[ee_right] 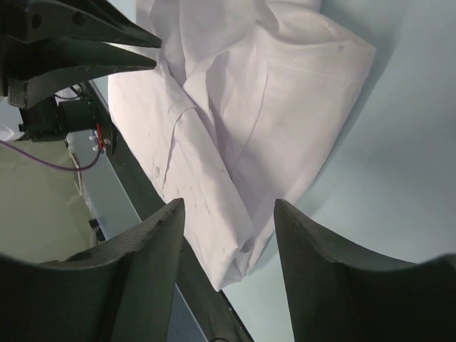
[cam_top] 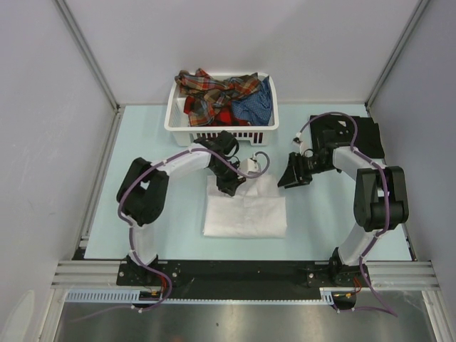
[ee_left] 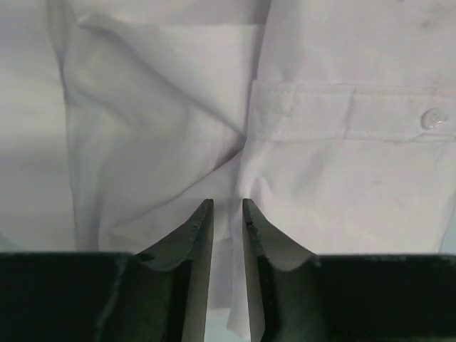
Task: Fold and stack the long sleeve shirts
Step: Fold the shirt
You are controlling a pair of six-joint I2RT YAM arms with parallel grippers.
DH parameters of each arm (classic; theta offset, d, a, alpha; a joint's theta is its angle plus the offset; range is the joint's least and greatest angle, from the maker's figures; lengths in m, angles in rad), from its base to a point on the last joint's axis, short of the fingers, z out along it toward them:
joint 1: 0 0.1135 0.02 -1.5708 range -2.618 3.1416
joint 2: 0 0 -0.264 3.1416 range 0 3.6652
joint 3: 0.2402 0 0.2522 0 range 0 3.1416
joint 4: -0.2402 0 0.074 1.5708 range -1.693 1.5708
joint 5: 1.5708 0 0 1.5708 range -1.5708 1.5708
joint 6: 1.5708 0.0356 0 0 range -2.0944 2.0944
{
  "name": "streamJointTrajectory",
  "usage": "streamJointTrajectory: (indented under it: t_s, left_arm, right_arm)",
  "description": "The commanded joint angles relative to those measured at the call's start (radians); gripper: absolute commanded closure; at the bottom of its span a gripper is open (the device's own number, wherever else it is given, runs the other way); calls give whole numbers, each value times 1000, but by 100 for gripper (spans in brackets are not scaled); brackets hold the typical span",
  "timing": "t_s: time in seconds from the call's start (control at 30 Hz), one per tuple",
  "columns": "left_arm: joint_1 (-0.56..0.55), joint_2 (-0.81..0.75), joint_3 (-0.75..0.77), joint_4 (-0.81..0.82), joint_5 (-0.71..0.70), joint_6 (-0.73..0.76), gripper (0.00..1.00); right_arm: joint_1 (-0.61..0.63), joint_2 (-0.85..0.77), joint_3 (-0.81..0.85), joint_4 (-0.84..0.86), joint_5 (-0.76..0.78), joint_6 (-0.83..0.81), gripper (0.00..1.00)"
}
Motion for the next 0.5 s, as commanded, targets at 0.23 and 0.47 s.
streamJointTrajectory:
  t_s: [0.23,0.47]
  left_arm:
    - [225,-355,-189,155,70,-401,34]
    - [258,-342,-342,174,76,-619,33]
  right_arm:
    - [-23,-170,-126,12,25,27,22]
    - [115,-123,-160,71,84,5,25]
